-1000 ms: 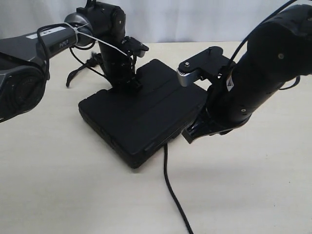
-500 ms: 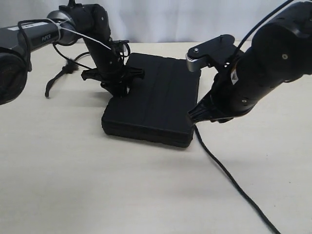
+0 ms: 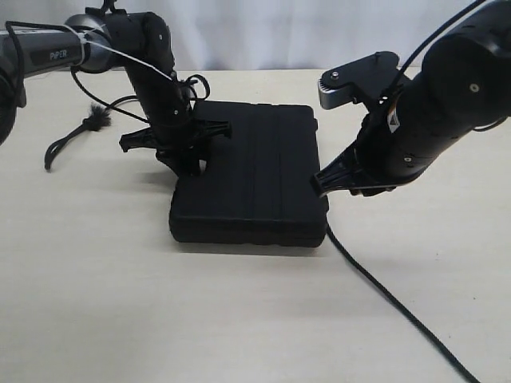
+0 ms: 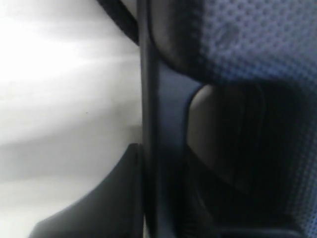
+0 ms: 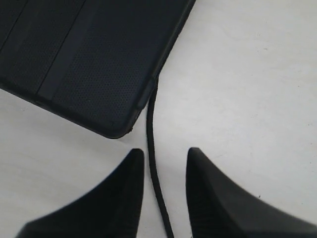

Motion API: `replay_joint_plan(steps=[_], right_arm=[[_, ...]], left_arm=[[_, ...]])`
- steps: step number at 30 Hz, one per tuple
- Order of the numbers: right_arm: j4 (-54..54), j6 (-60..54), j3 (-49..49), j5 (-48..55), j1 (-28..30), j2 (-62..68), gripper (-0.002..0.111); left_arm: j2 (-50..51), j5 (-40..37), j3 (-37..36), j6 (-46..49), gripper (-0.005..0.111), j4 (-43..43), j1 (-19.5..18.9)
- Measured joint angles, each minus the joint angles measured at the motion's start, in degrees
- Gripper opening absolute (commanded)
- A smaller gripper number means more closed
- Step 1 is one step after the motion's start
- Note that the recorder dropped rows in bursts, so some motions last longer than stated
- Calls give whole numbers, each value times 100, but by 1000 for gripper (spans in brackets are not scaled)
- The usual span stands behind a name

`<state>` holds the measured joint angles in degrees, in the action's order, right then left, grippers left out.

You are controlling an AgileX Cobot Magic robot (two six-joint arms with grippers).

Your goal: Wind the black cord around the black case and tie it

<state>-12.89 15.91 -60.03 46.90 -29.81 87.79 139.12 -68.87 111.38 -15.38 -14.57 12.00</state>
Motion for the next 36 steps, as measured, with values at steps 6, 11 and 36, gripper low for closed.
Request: replay_joint_plan(steps=[6, 11, 36], right_arm=[[63, 0, 0, -68, 0, 0, 29], [29, 0, 0, -127, 0, 0, 29], [17, 0, 0, -155, 0, 0, 29]], left_arm=[[-4, -34, 0, -250, 0, -48, 39], [-4, -29, -14, -210, 0, 129, 215], [-4, 297, -36, 174, 44, 544, 419]])
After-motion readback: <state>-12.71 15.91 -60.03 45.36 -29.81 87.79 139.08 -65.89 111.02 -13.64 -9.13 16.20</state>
